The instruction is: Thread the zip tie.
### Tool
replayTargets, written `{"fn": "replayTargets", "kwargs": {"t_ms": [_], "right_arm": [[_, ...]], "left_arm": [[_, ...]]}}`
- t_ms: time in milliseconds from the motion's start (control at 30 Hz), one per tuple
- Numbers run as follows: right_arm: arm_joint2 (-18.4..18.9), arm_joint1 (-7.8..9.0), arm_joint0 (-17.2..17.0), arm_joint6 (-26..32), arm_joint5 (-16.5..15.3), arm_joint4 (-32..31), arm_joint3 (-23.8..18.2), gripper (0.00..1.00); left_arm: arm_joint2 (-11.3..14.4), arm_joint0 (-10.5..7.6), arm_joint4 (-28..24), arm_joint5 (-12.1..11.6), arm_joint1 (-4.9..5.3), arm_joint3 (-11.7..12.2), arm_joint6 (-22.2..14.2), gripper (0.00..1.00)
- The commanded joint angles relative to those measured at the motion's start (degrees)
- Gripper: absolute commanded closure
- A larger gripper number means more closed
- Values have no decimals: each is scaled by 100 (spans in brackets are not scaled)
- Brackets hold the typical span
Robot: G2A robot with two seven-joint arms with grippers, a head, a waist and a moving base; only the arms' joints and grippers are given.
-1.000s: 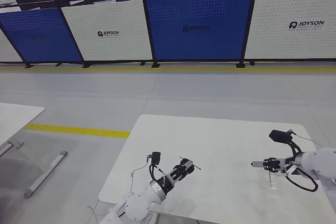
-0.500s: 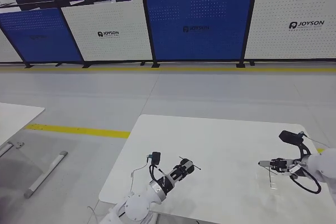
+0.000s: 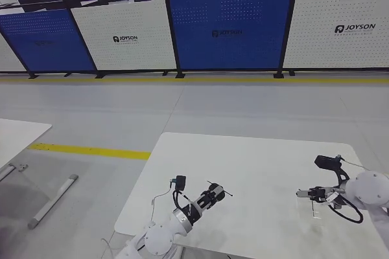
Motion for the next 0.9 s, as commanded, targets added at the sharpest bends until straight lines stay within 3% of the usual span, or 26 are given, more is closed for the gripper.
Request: {"fn": "replayTargets", "kwargs": {"t_ms": [0,167,333,367,400,500,633,733,867], "right_arm": [[5,0,-5,0,-5,-2,-3,0],[-11,6,-74,-46,-129,-49,22,0],[286,63,-242,-70,-44,62,-170,0],[344,79,-286,-42,-44,58,-227,18],[411,99,-339,0,-40,45,-296,50],[420,146,-435,0,66,-40,-350,60],[227,179,-321,0,144,-37,-196,74],[61,181,-157,0,144,-1,48,70],[-154,169,24,0,144,-22,257,74]], "left_arm": [[0,0,0,0,0,0,0,100],[0,0,0,0,0,0,0,100],[0,0,0,0,0,0,0,100],[0,0,0,0,0,0,0,100],[0,0,0,0,0,0,0,100],[0,0,0,0,0,0,0,100],[0,0,0,0,0,0,0,100],[0,0,0,0,0,0,0,100],[0,0,0,0,0,0,0,100]]}}
